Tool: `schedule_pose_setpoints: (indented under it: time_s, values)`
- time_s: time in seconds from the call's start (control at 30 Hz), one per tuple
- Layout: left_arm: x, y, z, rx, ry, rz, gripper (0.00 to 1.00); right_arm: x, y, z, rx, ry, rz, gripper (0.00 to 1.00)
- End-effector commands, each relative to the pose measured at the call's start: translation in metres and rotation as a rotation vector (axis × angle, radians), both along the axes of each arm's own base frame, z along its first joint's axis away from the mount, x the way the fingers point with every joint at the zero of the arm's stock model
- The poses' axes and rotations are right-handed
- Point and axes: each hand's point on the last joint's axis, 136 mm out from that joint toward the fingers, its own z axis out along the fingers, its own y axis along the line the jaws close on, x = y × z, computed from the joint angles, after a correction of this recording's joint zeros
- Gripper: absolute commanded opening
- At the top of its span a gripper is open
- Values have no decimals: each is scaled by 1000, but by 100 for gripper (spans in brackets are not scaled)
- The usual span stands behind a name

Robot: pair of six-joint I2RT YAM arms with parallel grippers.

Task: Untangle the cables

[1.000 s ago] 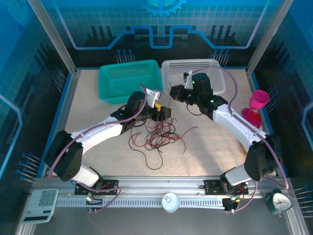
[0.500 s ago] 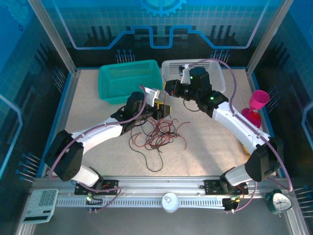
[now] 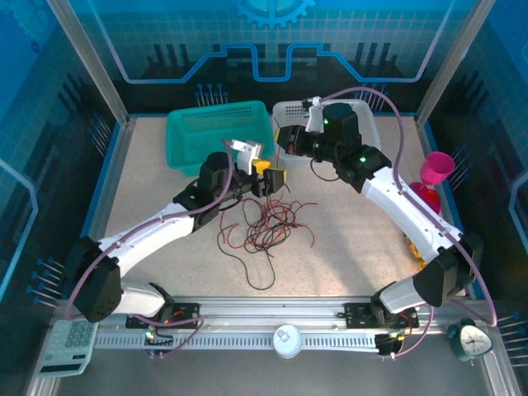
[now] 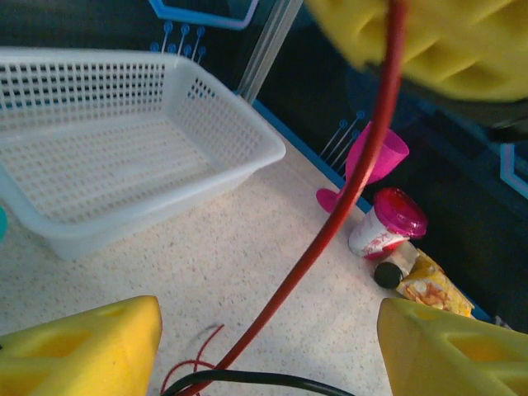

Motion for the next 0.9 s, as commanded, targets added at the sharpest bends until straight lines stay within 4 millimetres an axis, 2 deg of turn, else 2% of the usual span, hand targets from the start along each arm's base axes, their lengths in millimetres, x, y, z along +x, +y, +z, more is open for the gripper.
schedule_pose_setpoints:
  time_s: [0.0,0.17,0.27,0.47,0.63,0.87]
  values:
    - [1,13,36,-16,-99,51,74,-8,1,19,-8,-43,12,0]
    - [-4,26,50,-10,-111,93,75,-13,1,36,3,-75,22,0]
    - [-14,30,58,-23,-122,78,76,-14,0,49,11,-96,24,0]
    - [-38,28,65,-33,-101,-11,78,-17,2,70,28,-131,32,0]
    - [-43,26,66,-77,-52,-25,78,-18,7,82,40,-150,40,0]
    - [-51,15,81,-173,2,-83,77,-19,13,96,49,-177,47,0]
